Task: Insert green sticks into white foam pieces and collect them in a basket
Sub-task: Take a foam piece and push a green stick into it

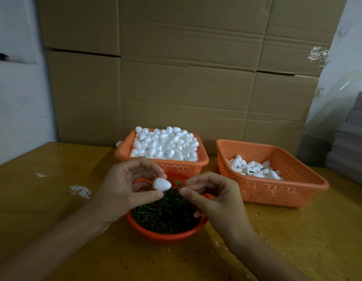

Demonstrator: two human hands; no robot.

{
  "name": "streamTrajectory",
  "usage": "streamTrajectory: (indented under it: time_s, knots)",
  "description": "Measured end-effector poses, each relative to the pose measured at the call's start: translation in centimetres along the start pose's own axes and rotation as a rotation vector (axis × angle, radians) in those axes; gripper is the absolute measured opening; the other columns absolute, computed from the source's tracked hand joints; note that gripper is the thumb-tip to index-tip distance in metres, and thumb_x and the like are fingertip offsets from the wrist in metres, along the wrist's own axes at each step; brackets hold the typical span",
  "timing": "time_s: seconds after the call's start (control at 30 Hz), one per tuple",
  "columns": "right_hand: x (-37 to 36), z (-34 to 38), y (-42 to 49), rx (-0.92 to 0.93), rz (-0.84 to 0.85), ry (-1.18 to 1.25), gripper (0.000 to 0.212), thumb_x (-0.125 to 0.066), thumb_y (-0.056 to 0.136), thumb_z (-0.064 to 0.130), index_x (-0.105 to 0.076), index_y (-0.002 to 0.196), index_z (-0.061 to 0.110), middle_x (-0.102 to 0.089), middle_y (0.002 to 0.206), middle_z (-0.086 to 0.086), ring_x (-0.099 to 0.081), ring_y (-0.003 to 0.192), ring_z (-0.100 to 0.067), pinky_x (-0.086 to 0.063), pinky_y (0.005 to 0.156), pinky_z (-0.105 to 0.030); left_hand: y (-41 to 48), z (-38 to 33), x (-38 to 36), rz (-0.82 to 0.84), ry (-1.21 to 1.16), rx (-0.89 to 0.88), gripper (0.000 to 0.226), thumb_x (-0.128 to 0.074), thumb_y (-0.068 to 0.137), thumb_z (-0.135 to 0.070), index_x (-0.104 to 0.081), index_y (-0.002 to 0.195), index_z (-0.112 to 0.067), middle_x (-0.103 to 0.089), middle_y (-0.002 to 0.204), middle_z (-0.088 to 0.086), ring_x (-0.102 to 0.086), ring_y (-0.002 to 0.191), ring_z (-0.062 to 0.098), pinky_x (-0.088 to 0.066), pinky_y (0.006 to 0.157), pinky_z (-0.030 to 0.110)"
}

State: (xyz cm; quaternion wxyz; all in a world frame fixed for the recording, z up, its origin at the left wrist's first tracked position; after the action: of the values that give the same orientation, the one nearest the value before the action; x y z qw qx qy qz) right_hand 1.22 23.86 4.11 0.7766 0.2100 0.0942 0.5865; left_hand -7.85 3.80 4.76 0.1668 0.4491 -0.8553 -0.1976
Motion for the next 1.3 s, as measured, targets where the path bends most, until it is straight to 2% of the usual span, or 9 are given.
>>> streamTrajectory:
  time_s: [0.13,0.37,0.57,0.63,0.8,0.97,1.17,1.3]
  knots:
    - [-0.05,0.11,-0.11,0.003,0.012,-0.009,0.015,-0.085,0.081,0.012,-0.08,0.095,0.013,-0.079,0.084,-0.007,-0.075,0.08,-0.017,-0.057,0.051,-0.026,0.02,0.08,-0.06,-0.021,0.023,0.014,0.039,-0.093,0.065,-0.027,-0.077,0.1,-0.024,-0.077,0.108,0.01,-0.075,0.1,0.028,-0.063,0.087,0.034]
    - [-0.12,0.07,-0.23,0.009,0.0,-0.001,0.013,-0.086,0.079,0.015,-0.08,0.09,0.011,-0.078,0.082,-0.008,-0.074,0.077,-0.017,-0.056,0.05,-0.027,-0.01,0.05,-0.06,-0.067,0.008,0.047,0.046,-0.092,0.064,-0.033,-0.077,0.108,-0.031,-0.075,0.108,0.004,-0.077,0.094,0.022,-0.06,0.08,0.026]
    - [-0.25,0.02,-0.41,0.03,-0.004,-0.01,0.008,-0.087,0.08,0.019,-0.08,0.085,0.017,-0.077,0.08,-0.007,-0.073,0.077,-0.019,-0.056,0.05,-0.028,0.04,-0.21,-0.21,-0.104,-0.072,0.065,0.046,-0.091,0.068,-0.027,-0.08,0.112,-0.028,-0.075,0.107,0.006,-0.078,0.09,0.033,-0.063,0.082,0.031]
    - [-0.33,-0.03,-0.49,0.038,0.007,-0.026,0.007,-0.086,0.082,0.019,-0.08,0.084,0.02,-0.077,0.08,-0.006,-0.073,0.077,-0.018,-0.055,0.05,-0.029,-0.04,-0.22,-0.27,-0.114,-0.1,0.066,0.041,-0.094,0.073,-0.018,-0.081,0.111,-0.026,-0.076,0.11,0.006,-0.079,0.094,0.035,-0.063,0.084,0.029]
    - [-0.46,-0.06,-0.55,0.048,0.021,-0.049,0.008,-0.086,0.085,0.019,-0.08,0.084,0.023,-0.078,0.081,-0.005,-0.073,0.077,-0.017,-0.054,0.052,-0.027,-0.16,-0.22,-0.33,-0.139,-0.128,0.06,0.03,-0.089,0.076,-0.017,-0.078,0.103,-0.02,-0.077,0.11,0.008,-0.079,0.096,0.036,-0.064,0.085,0.032]
    - [-0.52,0.14,-0.75,0.051,0.039,-0.063,0.004,-0.084,0.086,0.023,-0.081,0.087,0.024,-0.078,0.081,-0.004,-0.074,0.077,-0.018,-0.055,0.054,-0.026,-0.12,-0.12,-0.29,-0.159,-0.195,0.081,0.029,-0.087,0.071,-0.018,-0.075,0.098,-0.016,-0.076,0.109,0.009,-0.079,0.096,0.039,-0.064,0.078,0.029]
    - [-0.56,0.21,-0.65,0.052,0.054,-0.087,0.006,-0.083,0.089,0.019,-0.081,0.09,0.025,-0.079,0.082,-0.002,-0.076,0.076,-0.019,-0.054,0.053,-0.026,-0.09,-0.23,-0.26,-0.145,-0.193,0.082,0.03,-0.088,0.069,-0.02,-0.073,0.094,-0.013,-0.076,0.108,0.012,-0.079,0.094,0.039,-0.064,0.074,0.028]
    - [-0.62,0.3,-0.67,0.062,0.076,-0.093,0.003,-0.082,0.089,0.024,-0.081,0.091,0.027,-0.079,0.084,-0.002,-0.076,0.077,-0.019,-0.053,0.054,-0.024,-0.12,-0.31,-0.26,-0.157,-0.185,0.09,0.033,-0.088,0.066,-0.022,-0.073,0.093,-0.01,-0.076,0.107,0.014,-0.079,0.092,0.038,-0.064,0.072,0.028]
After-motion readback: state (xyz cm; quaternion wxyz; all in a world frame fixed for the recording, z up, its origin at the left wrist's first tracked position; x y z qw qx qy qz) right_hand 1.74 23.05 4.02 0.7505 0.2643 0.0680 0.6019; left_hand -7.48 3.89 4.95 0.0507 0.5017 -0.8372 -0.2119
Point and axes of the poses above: each hand's wrist, its own y-axis towards the middle knuckle, its own x-axis out of the back of the hand, z = x × y, the point moved 3 cm from there along y, towards the middle knuckle
